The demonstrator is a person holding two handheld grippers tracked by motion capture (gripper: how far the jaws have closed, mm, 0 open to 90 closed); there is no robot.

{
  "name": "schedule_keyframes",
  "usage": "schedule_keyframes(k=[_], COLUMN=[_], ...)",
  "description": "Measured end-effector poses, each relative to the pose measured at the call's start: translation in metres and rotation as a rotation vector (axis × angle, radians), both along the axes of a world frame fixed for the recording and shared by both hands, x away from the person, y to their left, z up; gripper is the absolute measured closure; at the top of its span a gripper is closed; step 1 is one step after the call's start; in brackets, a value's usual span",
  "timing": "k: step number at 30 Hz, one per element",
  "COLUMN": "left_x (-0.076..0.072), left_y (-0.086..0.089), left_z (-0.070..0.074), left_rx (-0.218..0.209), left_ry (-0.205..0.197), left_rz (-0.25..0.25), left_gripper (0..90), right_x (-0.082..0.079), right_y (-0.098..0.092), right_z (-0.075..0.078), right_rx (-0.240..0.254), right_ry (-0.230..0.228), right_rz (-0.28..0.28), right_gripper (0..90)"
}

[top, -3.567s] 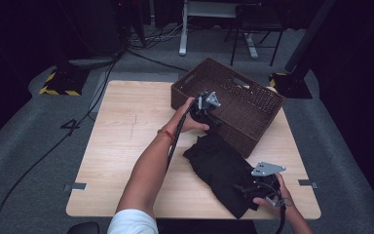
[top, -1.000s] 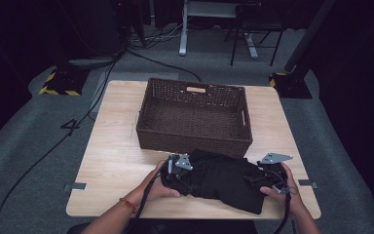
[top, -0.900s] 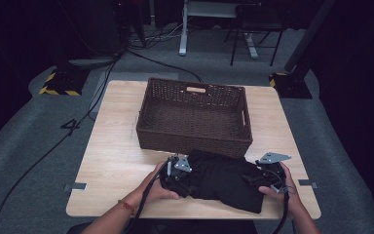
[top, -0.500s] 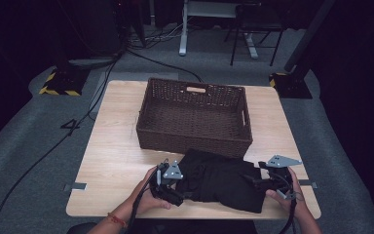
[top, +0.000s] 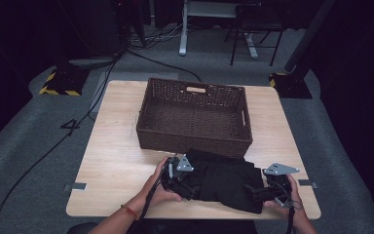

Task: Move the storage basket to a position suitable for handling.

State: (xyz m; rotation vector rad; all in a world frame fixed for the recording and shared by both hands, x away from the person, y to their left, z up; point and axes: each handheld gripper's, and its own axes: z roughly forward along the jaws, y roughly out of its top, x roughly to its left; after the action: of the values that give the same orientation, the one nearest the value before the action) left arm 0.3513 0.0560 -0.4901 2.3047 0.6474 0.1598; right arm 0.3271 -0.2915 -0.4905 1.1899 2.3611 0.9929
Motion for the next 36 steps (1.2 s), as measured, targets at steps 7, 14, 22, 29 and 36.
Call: schedule_keyframes(k=[7,14,22,29,36], left_x=[0.007,0.005,-0.003,-0.004,-0.007], left_y=[-0.002,-0.008,-0.005,-0.001,0.007], left_z=[-0.006,-0.009,-0.005,-0.002,-0.002], left_rx=[-0.016,0.019,0.005,-0.004,-0.015], left_ry=[0.018,0.0,-0.026,-0.018,-0.017], left_rz=[-0.026,-0.064,-0.088,-0.091,-0.086], left_gripper=[0.0,0.2,28.0,51.6,55.8], right_x=[0.014,0.025,0.022,0.025,0.027], right_y=[-0.003,-0.001,0.011,0.019,0.025], right_z=[-0.007,-0.009,-0.006,-0.002,0.001], right_rx=[0.033,0.057,0.136,0.134,0.129], right_ry=[0.054,0.07,0.088,0.101,0.084], right_rz=[0.03,0.105,0.236,0.289,0.309], right_gripper=[0.3,1.4,39.3,54.4,64.6])
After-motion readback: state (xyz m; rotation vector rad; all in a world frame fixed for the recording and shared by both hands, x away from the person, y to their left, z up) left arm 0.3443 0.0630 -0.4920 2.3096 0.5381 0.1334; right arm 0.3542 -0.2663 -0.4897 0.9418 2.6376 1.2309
